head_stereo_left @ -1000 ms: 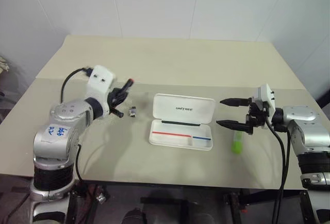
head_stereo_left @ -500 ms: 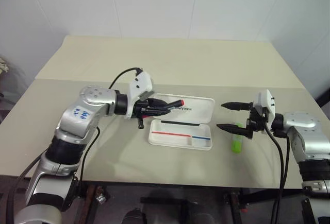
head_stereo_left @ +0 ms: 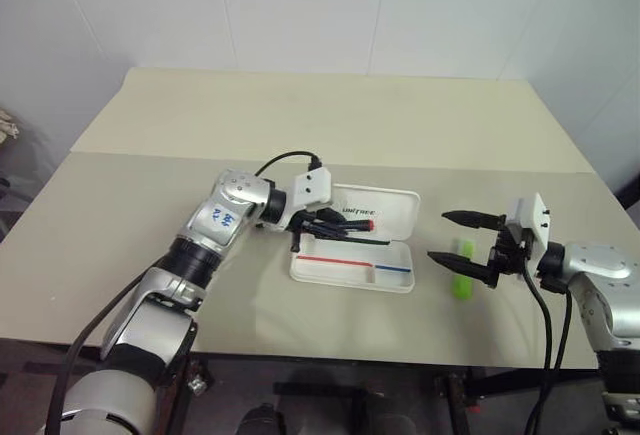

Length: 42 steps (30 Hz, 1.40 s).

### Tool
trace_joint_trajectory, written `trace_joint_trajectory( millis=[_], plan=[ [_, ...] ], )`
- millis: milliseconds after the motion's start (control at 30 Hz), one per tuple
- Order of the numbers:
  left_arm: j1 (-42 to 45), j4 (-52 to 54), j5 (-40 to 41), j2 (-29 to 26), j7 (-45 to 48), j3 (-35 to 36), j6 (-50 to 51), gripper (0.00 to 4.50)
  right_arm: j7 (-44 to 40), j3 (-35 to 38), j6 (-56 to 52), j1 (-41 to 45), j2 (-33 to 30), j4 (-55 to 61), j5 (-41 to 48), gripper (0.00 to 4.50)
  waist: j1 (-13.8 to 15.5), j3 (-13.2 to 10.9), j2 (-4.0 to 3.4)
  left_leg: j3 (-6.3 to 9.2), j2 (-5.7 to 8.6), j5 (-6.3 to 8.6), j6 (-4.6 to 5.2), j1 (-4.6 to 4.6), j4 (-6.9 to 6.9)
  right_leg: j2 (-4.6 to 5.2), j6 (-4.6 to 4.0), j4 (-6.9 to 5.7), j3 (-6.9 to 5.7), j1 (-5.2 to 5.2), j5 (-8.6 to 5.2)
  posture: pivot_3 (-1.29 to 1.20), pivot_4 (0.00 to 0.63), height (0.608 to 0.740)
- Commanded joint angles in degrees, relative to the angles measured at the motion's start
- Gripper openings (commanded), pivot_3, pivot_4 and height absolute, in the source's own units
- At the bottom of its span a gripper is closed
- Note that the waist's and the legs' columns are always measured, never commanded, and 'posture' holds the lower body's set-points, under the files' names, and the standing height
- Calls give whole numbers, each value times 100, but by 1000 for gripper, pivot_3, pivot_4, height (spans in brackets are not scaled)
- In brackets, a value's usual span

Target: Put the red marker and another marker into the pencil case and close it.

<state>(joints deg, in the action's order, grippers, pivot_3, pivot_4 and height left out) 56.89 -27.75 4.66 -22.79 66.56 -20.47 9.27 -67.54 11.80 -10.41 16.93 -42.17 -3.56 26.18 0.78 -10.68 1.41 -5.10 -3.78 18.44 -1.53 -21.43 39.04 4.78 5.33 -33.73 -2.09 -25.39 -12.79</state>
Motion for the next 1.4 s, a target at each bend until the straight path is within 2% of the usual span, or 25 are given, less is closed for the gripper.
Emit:
trace_joint_trajectory(
  millis=[33,167,800,1200,1400],
  plan=[
    [267,-278,-161,168,22,23,-275,583,137,256,-43,-95,-100,339,165,4500,-5,0,0,-1,0,0,1,1,0,0,0,0,1,0,0,0,150,740],
    [366,-438,-232,398,53,28,-250,583,274,302,-85,-231,-83,496,206,4500,15,0,0,-1,0,1,1,2,1,0,0,-1,2,0,0,0,150,740],
    [191,-506,-585,716,17,-65,-101,583,527,275,-105,-453,-30,741,269,4500,56,0,0,-1,0,3,5,1,2,-1,0,-1,3,0,0,0,150,740],
    [173,-654,-679,770,18,-24,-149,4444,645,303,-167,-554,-27,863,276,4500,56,0,0,-1,0,3,5,1,3,-1,0,-2,4,0,0,0,150,740],
    [48,-338,-614,645,-150,153,-250,4494,1028,233,-390,-723,35,1050,139,4500,57,0,0,0,0,3,5,1,3,-1,0,-2,4,-1,0,0,150,740]
  ],
)
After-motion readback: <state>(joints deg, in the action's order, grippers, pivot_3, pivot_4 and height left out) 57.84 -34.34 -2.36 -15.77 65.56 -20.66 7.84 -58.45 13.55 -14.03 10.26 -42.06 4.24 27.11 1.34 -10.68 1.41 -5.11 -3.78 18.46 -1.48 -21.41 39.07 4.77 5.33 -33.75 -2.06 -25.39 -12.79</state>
